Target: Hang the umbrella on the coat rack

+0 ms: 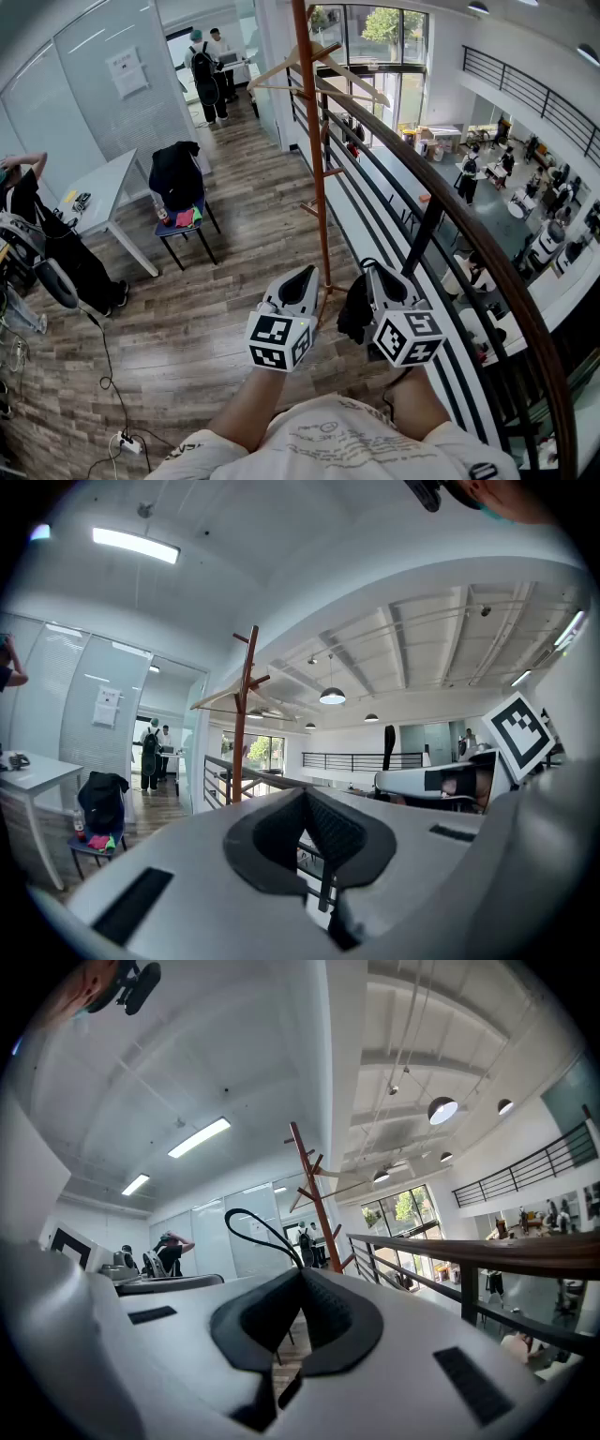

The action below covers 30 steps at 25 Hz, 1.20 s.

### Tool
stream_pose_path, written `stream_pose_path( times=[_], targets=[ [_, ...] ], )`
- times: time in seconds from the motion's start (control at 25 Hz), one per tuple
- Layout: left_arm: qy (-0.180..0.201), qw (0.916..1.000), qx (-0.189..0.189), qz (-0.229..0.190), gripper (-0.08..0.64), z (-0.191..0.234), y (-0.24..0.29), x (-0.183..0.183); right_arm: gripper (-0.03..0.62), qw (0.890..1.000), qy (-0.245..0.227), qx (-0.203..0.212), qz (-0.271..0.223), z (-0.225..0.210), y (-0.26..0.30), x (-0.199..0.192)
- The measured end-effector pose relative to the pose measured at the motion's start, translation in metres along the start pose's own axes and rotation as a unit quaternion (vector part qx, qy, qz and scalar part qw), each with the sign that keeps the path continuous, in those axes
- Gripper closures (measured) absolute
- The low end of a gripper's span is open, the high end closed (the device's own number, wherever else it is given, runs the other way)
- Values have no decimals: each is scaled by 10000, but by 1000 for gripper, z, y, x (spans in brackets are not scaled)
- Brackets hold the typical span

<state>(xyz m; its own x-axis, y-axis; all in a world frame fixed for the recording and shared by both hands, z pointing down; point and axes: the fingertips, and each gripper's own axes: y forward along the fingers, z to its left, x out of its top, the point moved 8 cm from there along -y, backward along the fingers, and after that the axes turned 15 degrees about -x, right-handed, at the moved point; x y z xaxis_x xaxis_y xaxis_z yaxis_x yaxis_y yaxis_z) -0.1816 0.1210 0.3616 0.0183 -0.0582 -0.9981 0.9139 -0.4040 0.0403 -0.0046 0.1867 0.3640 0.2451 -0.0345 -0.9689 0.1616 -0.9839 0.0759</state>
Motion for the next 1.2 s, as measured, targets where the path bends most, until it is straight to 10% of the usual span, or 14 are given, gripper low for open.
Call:
stream_pose_path(
  times=[1.2],
  targets=[
    [-303,9995,-89,28,554,21,29,-20,588,9997,-52,193,142,-6,27,-11]
  ],
)
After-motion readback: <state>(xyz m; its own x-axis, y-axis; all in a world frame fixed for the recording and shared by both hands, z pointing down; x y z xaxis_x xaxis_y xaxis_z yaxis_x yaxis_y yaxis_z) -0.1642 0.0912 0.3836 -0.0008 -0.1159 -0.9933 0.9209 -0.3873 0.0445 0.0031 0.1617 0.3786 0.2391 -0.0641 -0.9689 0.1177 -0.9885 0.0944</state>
